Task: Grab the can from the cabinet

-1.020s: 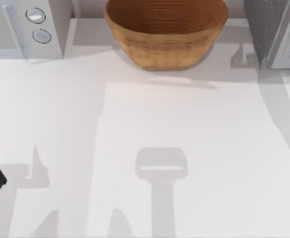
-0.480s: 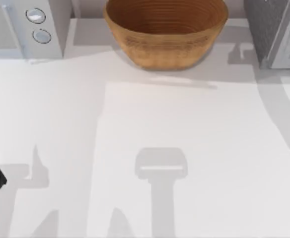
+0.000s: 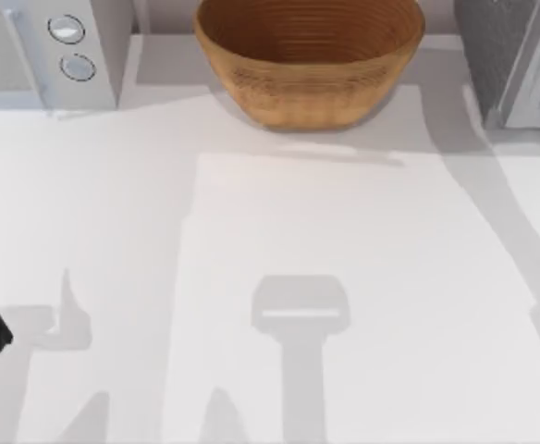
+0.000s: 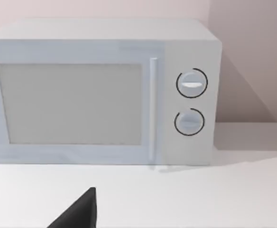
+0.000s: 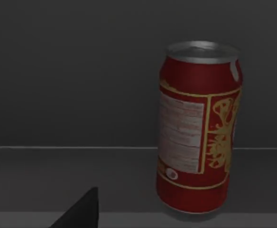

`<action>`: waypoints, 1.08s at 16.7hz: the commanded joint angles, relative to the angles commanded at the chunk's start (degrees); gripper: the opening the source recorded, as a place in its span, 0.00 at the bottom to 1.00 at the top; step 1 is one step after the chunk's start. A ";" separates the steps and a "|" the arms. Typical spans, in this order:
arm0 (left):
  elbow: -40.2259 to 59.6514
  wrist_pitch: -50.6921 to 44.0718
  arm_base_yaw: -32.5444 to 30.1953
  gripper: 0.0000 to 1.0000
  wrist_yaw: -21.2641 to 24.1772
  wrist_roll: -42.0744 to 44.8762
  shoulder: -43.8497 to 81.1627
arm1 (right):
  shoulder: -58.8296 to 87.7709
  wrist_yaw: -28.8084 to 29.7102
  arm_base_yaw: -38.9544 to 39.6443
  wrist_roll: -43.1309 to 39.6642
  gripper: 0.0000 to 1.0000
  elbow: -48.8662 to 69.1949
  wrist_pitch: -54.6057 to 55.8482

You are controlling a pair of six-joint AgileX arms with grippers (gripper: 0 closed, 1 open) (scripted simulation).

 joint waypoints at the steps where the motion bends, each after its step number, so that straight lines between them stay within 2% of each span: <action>1: 0.00 0.00 0.00 1.00 0.00 0.00 0.00 | 0.94 0.96 0.66 -0.02 1.00 0.75 0.87; 7: 0.00 0.00 0.00 1.00 0.00 0.00 0.00 | 1.97 1.11 0.60 0.00 1.00 1.84 1.11; 14: 0.00 0.00 0.00 1.00 0.00 0.00 0.00 | 13.33 -0.94 -1.57 -0.07 1.00 16.26 -1.56; 18: 0.00 0.00 0.00 1.00 0.00 0.00 0.00 | 15.67 -1.42 -2.09 -0.07 1.00 18.99 -2.09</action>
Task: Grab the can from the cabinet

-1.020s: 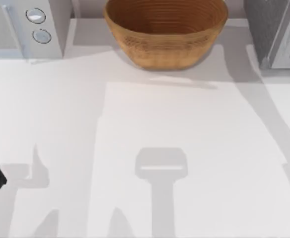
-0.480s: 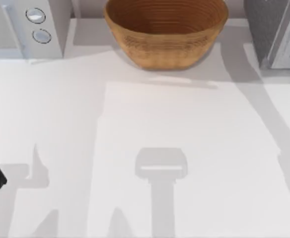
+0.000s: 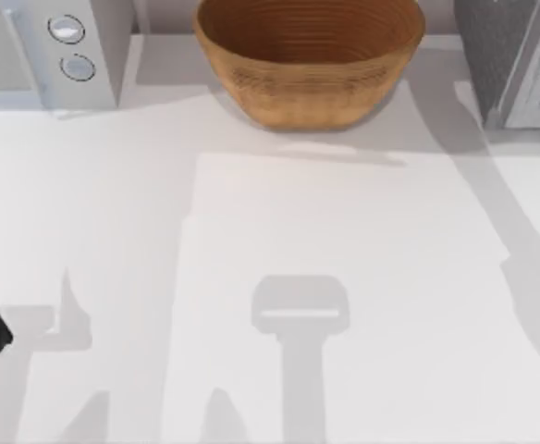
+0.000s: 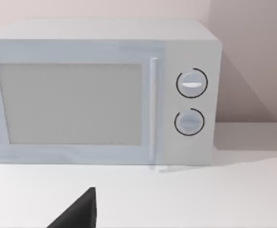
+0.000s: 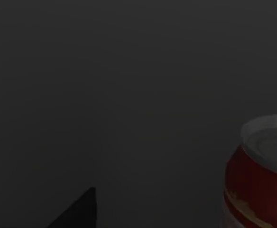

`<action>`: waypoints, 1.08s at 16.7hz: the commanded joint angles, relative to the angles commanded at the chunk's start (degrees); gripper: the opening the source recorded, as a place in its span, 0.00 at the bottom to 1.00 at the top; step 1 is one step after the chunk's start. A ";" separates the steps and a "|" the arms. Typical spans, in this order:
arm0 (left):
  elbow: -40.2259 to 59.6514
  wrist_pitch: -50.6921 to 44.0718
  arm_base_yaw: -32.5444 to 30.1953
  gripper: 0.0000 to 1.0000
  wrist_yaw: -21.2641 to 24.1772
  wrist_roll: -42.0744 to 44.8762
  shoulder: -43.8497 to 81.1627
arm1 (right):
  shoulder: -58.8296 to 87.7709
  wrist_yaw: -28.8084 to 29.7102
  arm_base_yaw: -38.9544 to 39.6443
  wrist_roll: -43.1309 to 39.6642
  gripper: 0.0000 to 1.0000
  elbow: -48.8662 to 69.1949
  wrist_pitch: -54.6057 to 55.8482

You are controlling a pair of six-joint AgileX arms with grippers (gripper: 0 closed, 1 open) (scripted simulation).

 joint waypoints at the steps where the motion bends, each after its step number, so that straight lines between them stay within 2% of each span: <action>1: 0.00 0.00 0.00 1.00 0.00 0.00 0.00 | 0.00 0.00 0.00 0.00 1.00 0.00 0.00; 2: 0.00 0.00 0.00 1.00 0.00 0.00 0.00 | 0.00 0.00 0.00 0.00 1.00 0.00 0.00; 15: 0.00 0.00 0.00 1.00 0.00 0.00 0.00 | 0.00 0.00 0.00 0.00 0.02 0.00 0.00; 18: 0.00 0.00 0.00 1.00 0.00 0.00 0.00 | 0.00 0.00 0.00 0.00 0.00 0.00 0.00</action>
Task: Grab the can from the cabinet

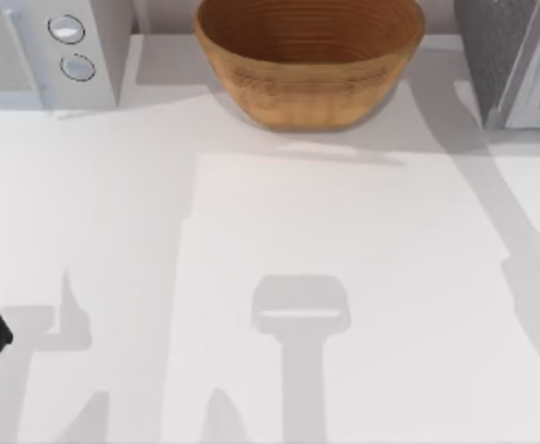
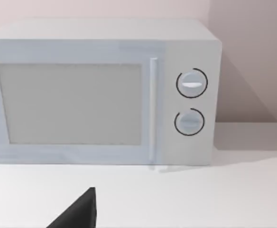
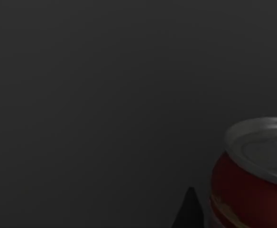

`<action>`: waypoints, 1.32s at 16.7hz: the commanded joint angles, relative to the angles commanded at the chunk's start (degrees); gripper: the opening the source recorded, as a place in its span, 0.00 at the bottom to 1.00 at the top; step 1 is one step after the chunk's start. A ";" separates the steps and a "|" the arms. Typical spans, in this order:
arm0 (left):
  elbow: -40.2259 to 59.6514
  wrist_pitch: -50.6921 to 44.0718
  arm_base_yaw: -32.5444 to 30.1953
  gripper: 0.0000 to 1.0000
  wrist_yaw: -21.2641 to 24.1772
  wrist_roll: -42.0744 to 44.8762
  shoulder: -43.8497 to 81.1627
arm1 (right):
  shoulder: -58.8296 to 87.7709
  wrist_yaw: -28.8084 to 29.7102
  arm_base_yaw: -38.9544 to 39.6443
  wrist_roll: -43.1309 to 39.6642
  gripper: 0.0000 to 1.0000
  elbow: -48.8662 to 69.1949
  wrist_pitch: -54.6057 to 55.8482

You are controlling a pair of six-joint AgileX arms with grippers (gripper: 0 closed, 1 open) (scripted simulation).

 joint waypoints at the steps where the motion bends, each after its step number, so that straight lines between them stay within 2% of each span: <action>1: 0.00 0.00 0.00 1.00 0.00 0.00 0.00 | 0.00 0.00 0.00 0.00 0.00 0.00 0.00; 8: 0.00 0.00 0.00 1.00 0.00 0.00 0.00 | -0.94 0.44 0.69 0.05 0.00 -0.46 -0.49; 18: 0.00 0.00 0.00 1.00 0.00 0.00 0.00 | -26.38 11.97 12.53 0.02 0.00 -12.26 -13.87; 22: 0.00 0.00 0.00 1.00 0.00 0.00 0.00 | -27.59 12.75 13.31 0.02 0.00 -12.99 -14.75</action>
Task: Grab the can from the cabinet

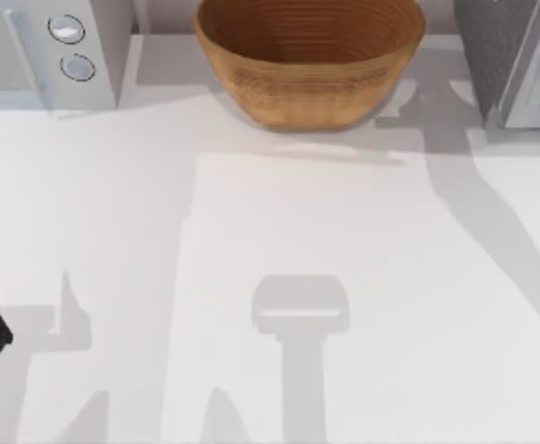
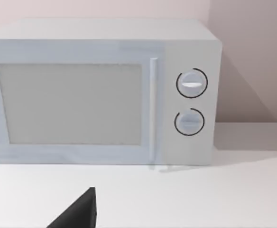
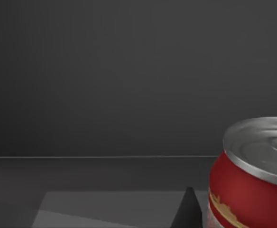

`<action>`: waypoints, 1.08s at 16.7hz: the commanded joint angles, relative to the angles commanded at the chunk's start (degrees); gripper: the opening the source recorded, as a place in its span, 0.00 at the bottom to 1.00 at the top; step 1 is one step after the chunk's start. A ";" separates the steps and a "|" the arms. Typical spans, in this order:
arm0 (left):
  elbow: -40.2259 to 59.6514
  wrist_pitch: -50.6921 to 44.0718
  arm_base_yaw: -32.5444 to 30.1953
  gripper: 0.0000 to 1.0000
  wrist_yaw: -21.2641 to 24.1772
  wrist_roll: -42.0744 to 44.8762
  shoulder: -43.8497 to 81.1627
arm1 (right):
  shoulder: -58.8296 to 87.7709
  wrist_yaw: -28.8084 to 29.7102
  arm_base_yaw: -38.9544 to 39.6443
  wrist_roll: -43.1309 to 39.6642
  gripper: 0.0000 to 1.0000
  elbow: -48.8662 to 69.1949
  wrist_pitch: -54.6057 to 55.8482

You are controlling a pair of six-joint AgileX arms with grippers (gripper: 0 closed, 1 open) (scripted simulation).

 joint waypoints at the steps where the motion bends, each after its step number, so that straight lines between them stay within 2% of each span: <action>1: 0.00 0.00 0.00 1.00 0.00 0.00 0.00 | 0.09 -0.12 -0.26 0.08 0.00 0.23 0.12; 5: 0.00 0.00 0.00 1.00 0.00 0.00 0.00 | -3.07 -1.29 -1.27 0.23 0.00 -3.38 1.75; 9: 0.00 0.00 0.00 1.00 0.00 0.00 0.00 | -13.46 -4.91 -4.71 0.45 0.00 -16.63 6.14; 13: 0.00 0.00 0.00 1.00 0.00 0.00 0.00 | -28.21 -10.34 -10.00 0.38 0.00 -39.22 11.64; 18: 0.00 0.00 0.00 1.00 0.00 0.00 0.00 | -49.16 -18.40 -17.71 -0.11 0.00 -74.75 19.17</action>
